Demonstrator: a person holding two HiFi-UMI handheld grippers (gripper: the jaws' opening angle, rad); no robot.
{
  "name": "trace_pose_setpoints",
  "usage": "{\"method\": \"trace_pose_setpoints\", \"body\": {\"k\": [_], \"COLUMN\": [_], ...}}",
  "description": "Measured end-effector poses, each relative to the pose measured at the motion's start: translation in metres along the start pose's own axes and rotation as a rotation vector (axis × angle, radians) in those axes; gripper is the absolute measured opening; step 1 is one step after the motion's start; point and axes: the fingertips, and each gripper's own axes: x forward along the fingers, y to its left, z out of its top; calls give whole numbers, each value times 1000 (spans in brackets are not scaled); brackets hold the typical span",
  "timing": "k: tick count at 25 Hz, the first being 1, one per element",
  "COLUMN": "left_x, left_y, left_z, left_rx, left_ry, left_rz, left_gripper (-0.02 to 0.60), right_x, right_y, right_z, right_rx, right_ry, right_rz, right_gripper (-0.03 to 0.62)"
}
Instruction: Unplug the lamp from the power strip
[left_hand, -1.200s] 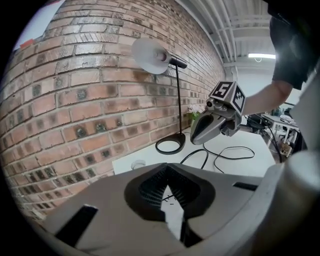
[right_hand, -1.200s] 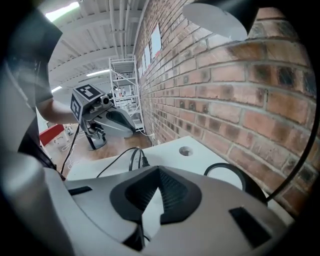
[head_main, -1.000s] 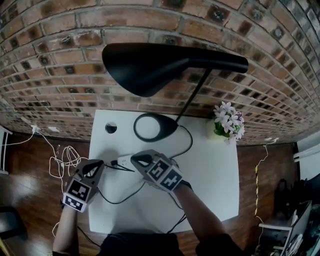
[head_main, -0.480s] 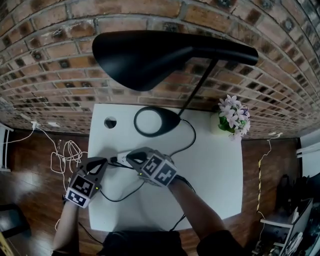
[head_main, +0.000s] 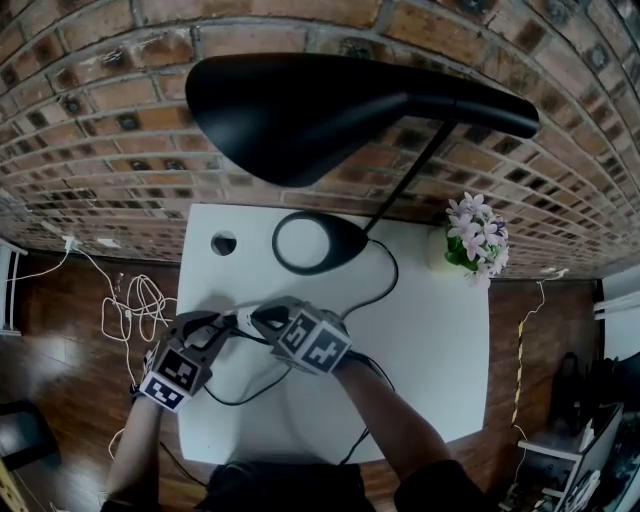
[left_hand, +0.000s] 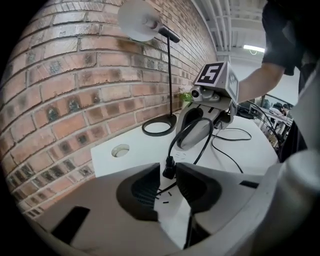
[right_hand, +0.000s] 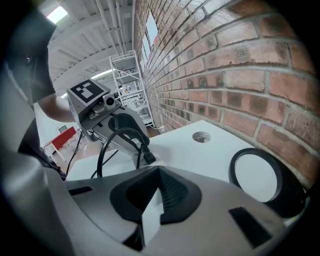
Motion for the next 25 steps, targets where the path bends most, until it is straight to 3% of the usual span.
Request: {"method": "trace_pose_setpoints", "body": {"k": [8,15,20,25], "left_x": [14,18,17,17], "left_y": [-3,-5,-4,-3], "left_z": [-8,-10,-1,-1], "left_rx": [10,14,-9,-32], "left_ry": [29,63,30,23], "left_rz": [-28,-36,-55,-50], "left_gripper": [114,80,75,74], "right_x": [10,14,14,14], "right_y": [3,3,1,0], "right_z": [-3,-5,-4,-4], "right_rx": [21,-57,45,57], "right_ry": [26,77,65,63], "right_rz": [17,-11,-16,-26], "right_gripper": [2,3,3,3]}}
